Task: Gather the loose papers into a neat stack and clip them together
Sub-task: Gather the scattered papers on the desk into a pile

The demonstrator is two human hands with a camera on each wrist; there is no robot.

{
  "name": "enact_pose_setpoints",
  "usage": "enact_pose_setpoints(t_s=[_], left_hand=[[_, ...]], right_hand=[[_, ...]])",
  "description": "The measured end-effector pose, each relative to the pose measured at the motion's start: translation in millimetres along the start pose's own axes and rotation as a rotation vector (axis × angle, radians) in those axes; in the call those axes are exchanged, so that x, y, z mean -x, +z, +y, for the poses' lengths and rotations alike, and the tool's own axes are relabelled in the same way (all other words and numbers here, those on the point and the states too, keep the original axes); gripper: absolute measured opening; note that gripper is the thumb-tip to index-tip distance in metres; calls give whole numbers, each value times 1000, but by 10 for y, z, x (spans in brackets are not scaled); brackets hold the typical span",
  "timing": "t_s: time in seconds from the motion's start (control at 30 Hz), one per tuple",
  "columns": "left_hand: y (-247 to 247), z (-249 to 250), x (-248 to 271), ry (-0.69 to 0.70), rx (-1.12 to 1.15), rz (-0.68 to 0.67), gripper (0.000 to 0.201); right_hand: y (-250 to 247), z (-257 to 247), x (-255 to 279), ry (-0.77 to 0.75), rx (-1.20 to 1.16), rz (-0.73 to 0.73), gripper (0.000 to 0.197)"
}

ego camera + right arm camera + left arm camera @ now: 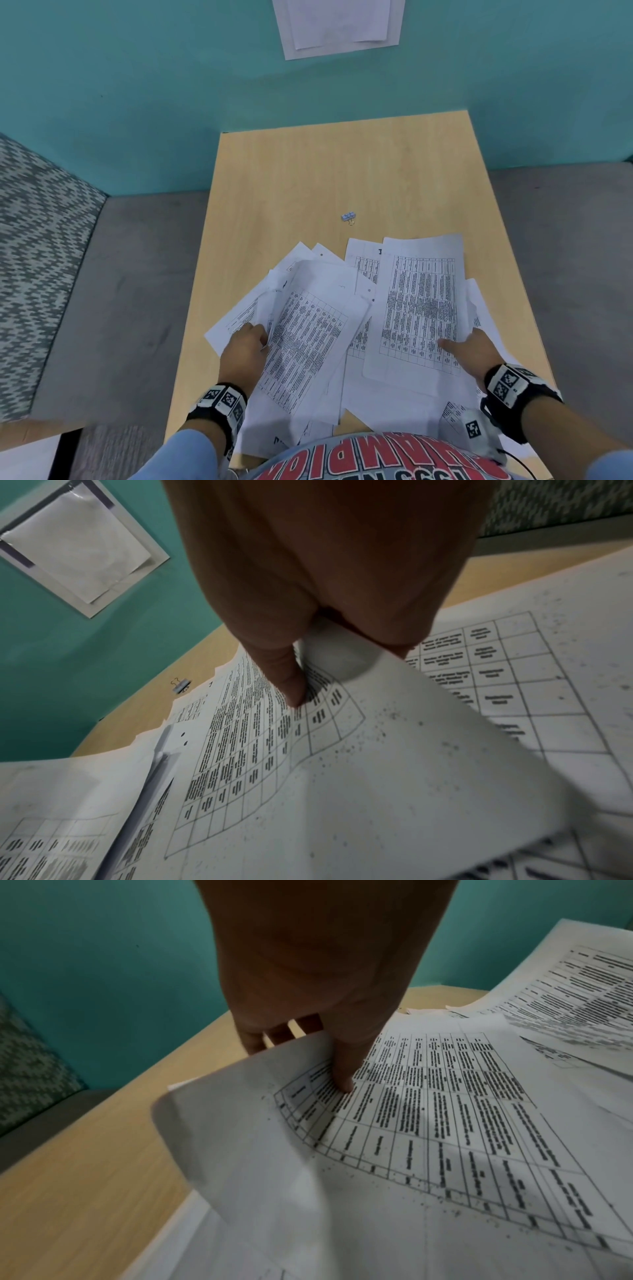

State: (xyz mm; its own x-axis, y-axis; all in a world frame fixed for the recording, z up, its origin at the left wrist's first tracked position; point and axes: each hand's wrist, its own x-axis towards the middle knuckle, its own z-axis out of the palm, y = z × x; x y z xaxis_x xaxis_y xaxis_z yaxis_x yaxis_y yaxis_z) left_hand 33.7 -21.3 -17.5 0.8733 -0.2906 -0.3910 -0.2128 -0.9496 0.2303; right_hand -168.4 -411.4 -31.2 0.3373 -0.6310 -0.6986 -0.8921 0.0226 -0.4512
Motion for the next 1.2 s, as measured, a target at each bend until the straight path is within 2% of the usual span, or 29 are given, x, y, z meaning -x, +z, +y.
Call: enact_pose_setpoints(t_s=[0.1,0.27,0.47,0.63,0.77,0.83,0.87,0.93,0.97,1.0,1.1,1.13,1.2], left_hand=[[16,-30,-6,-4,26,1,24],[13,-10,-19,-26,38,-4,32],[2,3,10,17,-57,2,19],[29,-12,55,23,-23,-7,20],[34,8,48,20,159,-4,23],[1,36,59,-50,346,20,30],[-13,39,60,-116,458,11,41],[-72,57,63,-263,692,-76,66],[-104,64,66,-314,760,-134,73],[-134,65,62,-340,785,-192,71],[-211,25,56,-300,675,-362,41],[-239,9,83,-280,653,-414,36],[-257,-50,132,-243,653,-469,41]], right_hand=[[-7,-13,23,4,7,-8,32],[-16,-12,58,7,17,-11,43],[-27,-29,81,24,23,-25,42],[-33,-31,95,17,15,-25,38],[-32,-9,82,0,21,-21,35],[-23,21,63,-4,-1,-24,39],[-24,33,59,-6,-16,-25,38],[-31,48,61,-7,-42,-33,33],[-36,58,55,-8,-54,-34,32],[-42,63,47,-6,-64,-37,31],[-70,52,110,-10,-141,-39,34],[-93,47,144,-10,-165,-42,37],[-147,91,145,5,-227,-51,42]])
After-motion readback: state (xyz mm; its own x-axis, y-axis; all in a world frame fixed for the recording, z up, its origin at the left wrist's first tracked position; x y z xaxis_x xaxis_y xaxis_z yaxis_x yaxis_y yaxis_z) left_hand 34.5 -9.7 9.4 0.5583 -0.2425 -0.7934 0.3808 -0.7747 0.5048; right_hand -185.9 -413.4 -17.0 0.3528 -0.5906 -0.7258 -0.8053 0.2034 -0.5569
